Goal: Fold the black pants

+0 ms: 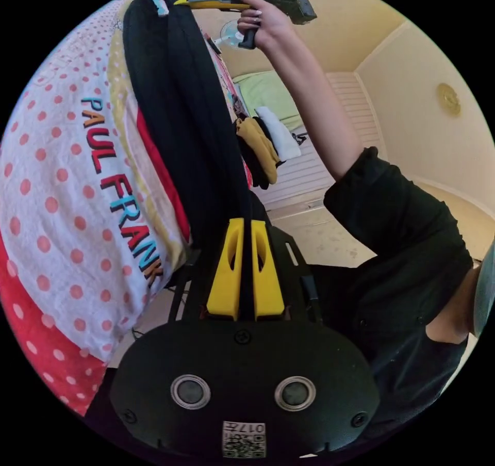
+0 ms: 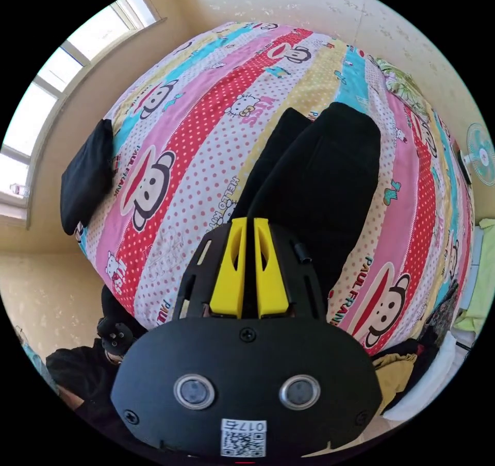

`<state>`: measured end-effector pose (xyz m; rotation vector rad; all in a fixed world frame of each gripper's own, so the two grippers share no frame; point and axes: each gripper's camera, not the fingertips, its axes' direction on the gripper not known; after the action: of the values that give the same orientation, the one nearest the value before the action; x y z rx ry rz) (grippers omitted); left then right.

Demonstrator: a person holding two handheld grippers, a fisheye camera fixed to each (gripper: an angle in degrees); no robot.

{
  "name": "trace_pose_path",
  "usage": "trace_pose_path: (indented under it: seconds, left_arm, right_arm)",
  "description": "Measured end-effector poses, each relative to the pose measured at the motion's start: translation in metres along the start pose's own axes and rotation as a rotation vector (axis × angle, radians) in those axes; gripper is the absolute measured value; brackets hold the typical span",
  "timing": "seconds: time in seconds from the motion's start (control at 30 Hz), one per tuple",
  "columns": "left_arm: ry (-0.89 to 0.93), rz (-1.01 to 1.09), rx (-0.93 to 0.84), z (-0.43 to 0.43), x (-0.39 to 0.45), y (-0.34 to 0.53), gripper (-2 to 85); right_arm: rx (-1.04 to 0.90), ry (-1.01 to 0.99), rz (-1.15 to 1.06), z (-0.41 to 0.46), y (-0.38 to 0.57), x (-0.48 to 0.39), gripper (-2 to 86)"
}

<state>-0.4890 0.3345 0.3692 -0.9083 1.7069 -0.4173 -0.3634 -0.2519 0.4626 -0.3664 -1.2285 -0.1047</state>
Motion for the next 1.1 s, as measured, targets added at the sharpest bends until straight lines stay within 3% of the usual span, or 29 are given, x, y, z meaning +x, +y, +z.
trace_pose_path:
  seconds: [0.1,0.17,0.27,0.37,0.57,0.77,1.1]
  left_arm:
    - [-0.049,-0.044,-0.038,-0.007,-0.011,0.0,3.7]
    - [0.013,-0.08,0.016,-0.019,-0.024,0.004,5.0]
    - [0.14,-0.096,0.135,-0.049,-0.042,0.016,7.1]
    - [0.132,-0.089,0.294,-0.082,-0.05,0.032,7.6]
    - [-0.006,-0.1,0.426,-0.098,-0.048,0.036,8.6]
    - [-0.133,-0.074,0.384,-0.079,-0.034,0.021,8.7]
    - [-0.193,-0.046,0.424,-0.04,-0.041,0.016,4.9]
  right_arm:
    - [-0.052,0.074,0.022,0.027,0.002,-0.007,4.0]
    - [-0.12,0.077,0.052,0.053,-0.001,0.008,4.5]
    - [-0.096,-0.144,0.173,0.06,0.005,0.047,5.7]
    - [-0.019,-0.289,0.168,0.038,0.027,0.066,6.6]
    - [0.079,-0.368,0.091,-0.02,0.133,0.096,5.8]
    - [0.107,-0.334,0.258,-0.029,0.286,0.147,6.6]
    - [0.177,-0.646,0.316,0.004,0.43,0.184,8.9]
